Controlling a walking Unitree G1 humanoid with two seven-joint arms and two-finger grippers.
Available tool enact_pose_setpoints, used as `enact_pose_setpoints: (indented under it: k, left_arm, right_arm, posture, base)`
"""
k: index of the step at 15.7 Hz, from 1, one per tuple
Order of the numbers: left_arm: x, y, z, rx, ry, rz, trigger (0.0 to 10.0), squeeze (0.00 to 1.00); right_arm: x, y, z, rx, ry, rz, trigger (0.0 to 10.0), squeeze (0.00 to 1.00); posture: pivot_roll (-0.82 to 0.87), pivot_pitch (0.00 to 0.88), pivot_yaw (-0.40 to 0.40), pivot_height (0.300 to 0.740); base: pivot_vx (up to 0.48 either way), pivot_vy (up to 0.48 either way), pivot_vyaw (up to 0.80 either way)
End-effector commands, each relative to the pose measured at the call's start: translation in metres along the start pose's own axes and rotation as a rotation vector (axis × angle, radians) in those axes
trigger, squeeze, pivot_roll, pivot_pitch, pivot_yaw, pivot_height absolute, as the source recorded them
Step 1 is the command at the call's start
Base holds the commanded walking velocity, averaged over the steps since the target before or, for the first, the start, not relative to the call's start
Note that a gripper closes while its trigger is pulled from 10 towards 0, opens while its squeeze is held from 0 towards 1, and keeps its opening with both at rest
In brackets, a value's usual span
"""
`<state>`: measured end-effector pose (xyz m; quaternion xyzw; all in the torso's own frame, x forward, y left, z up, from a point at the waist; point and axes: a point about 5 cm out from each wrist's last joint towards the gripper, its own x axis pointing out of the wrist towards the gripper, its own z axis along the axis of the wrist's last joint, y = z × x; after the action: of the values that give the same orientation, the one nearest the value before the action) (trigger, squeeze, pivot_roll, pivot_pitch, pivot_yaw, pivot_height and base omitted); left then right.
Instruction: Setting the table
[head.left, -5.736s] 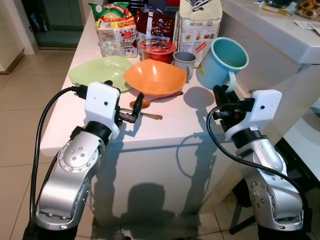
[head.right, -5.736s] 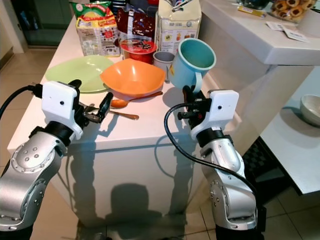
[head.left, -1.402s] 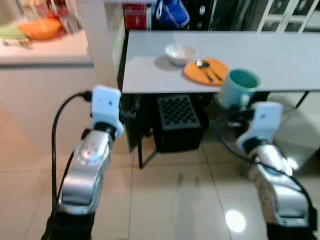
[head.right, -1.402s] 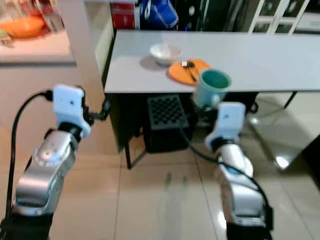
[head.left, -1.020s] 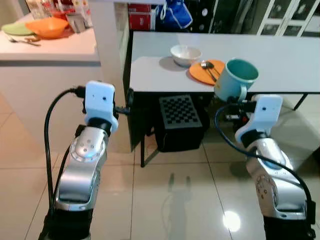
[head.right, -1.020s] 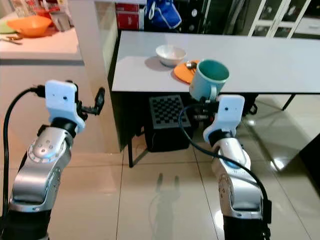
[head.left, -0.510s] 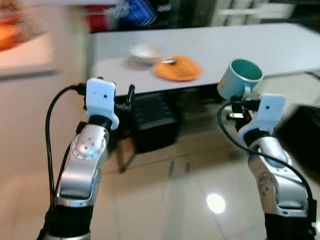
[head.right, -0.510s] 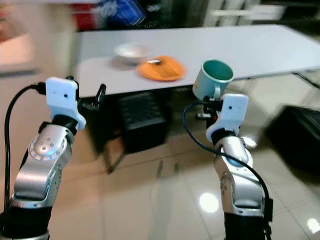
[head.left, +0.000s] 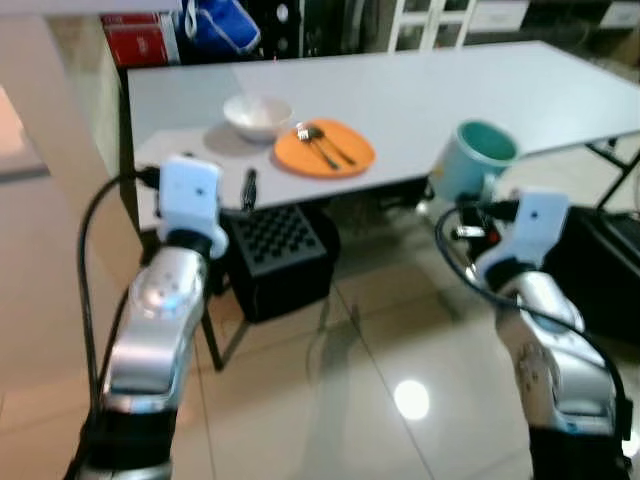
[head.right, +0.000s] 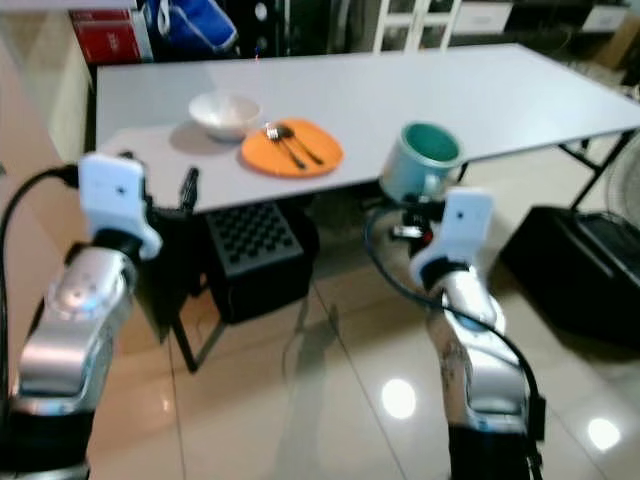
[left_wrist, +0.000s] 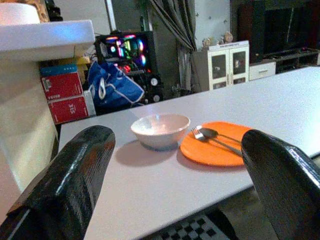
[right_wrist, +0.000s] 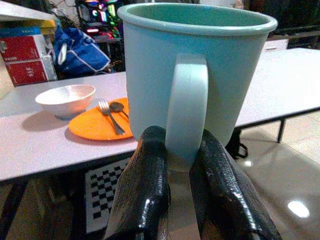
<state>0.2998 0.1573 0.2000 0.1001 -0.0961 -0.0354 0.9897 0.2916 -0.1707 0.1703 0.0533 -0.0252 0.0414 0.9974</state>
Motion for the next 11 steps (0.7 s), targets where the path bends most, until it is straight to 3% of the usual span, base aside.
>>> enact_pose_setpoints:
  k: [1, 3, 7, 11]
  left_arm:
    - [0.003, -0.01, 0.006, -0.001, -0.02, -0.037, 10.0, 0.0]
    - [0.001, -0.009, 0.005, 0.01, -0.015, -0.041, 10.0, 0.0]
    - [-0.002, -0.007, 0.004, 0.044, -0.012, -0.053, 10.0, 0.0]
    - [-0.013, -0.011, 0.0, 0.076, 0.012, -0.106, 10.0, 0.0]
  right_arm:
    - [-0.003, -0.003, 0.008, -0.037, -0.025, 0.021, 10.0, 0.0]
    - [-0.005, 0.001, 0.002, -0.037, -0.002, 0.049, 10.0, 0.0]
    - [-0.013, 0.007, -0.01, -0.017, 0.051, 0.109, 10.0, 0.0]
    - [-0.027, 0.013, -0.02, 0.006, 0.085, 0.212, 10.0, 0.0]
  posture:
    - [-0.01, 0.0, -0.028, 0.74]
    - [-0.01, 0.0, -0.031, 0.74]
    - [0.01, 0.0, -0.037, 0.74]
    - [0.01, 0.0, -0.038, 0.74]
  base:
    - [0.428, 0.0, 0.0]
    - [0.426, 0.0, 0.0]
    - [0.426, 0.0, 0.8]
    - [0.427, 0.0, 0.0]
